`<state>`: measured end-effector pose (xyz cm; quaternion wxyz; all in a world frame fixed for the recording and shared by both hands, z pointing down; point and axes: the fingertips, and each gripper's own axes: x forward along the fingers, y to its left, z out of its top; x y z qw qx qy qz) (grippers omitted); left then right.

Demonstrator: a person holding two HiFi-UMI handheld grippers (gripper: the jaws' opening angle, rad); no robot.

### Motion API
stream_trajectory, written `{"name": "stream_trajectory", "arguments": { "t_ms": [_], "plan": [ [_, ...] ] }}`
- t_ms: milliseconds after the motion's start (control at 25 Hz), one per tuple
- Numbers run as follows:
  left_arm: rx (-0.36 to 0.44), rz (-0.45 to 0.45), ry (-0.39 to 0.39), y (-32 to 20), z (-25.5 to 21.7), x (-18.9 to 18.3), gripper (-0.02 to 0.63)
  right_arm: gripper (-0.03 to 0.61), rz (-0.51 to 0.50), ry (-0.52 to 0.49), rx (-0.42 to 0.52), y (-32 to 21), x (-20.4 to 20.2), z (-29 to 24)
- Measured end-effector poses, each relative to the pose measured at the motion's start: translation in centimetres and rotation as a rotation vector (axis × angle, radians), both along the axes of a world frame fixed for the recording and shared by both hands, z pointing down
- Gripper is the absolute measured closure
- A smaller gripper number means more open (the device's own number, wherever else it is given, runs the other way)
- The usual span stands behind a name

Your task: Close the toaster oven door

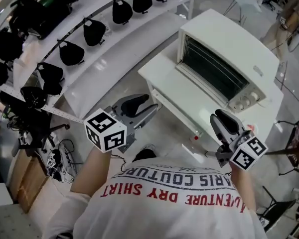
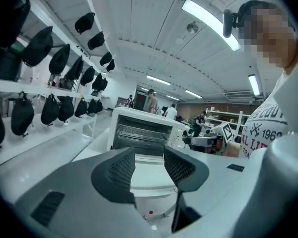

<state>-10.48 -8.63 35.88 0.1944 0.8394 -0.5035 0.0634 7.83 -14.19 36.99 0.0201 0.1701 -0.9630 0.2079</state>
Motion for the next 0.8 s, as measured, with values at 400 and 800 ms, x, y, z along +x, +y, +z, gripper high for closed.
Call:
{"name": "stream_trajectory", "arguments": {
  "t_ms": [400, 800],
  "plan": [
    [-0.097, 0.290, -0.013, -5.5, 4.8, -4.5, 0.328, 0.381, 0.313, 0.090, -0.090, -0.7, 0.3, 3.6],
    [-0.119, 0.365, -0.039, -8.1, 11.1, -7.8, 0.288, 0.319, 0.549, 0.154, -0.116, 2.4, 1.6, 9.2]
  ]
}}
